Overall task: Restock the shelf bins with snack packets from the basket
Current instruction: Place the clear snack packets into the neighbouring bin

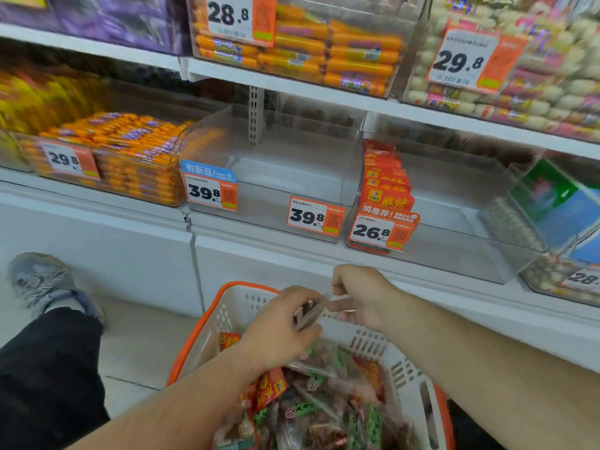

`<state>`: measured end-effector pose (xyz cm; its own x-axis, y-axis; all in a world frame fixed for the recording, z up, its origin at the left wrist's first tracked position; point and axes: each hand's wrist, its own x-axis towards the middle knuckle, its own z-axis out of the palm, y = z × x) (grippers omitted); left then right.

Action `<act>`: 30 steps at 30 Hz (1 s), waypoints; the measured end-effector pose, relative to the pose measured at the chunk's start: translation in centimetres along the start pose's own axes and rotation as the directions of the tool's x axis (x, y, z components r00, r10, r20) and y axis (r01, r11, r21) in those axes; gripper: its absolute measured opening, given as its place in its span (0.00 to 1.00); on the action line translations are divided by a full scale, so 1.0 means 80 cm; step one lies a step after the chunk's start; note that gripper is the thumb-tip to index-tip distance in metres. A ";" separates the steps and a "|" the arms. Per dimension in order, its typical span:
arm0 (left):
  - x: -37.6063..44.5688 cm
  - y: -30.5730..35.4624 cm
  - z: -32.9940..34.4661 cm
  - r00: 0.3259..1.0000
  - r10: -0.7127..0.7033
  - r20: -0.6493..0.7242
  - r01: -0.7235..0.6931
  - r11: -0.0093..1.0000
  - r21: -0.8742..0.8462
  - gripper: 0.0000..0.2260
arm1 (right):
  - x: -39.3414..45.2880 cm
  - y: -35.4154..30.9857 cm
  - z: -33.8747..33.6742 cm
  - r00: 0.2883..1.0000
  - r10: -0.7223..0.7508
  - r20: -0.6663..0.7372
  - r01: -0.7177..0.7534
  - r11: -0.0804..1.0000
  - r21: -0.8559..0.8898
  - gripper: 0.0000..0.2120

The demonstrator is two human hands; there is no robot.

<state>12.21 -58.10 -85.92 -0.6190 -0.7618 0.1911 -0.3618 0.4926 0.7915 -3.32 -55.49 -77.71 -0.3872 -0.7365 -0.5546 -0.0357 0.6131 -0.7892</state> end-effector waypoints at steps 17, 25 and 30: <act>0.128 0.057 -0.215 0.911 -0.275 -0.306 0.072 0.839 -0.539 0.05 | 0.007 -0.150 0.030 0.913 -0.286 0.292 0.283 0.958 0.053 0.10; 0.213 -0.018 -0.293 0.794 0.053 -0.606 0.328 0.802 0.499 0.21 | 0.087 -0.246 0.062 0.967 -0.237 0.096 0.202 0.939 0.279 0.10; 0.233 -0.040 -0.293 0.845 -0.062 -0.532 0.373 0.781 0.502 0.18 | 0.193 -0.279 0.088 0.926 -0.344 -0.154 0.355 0.934 0.046 0.10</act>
<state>18.17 -83.73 -71.33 -0.1298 -0.8976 0.4213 -0.8630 0.3115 0.3978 -2.02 -82.57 -70.53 -0.4884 -0.8491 -0.2013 -0.1284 0.2981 -0.9459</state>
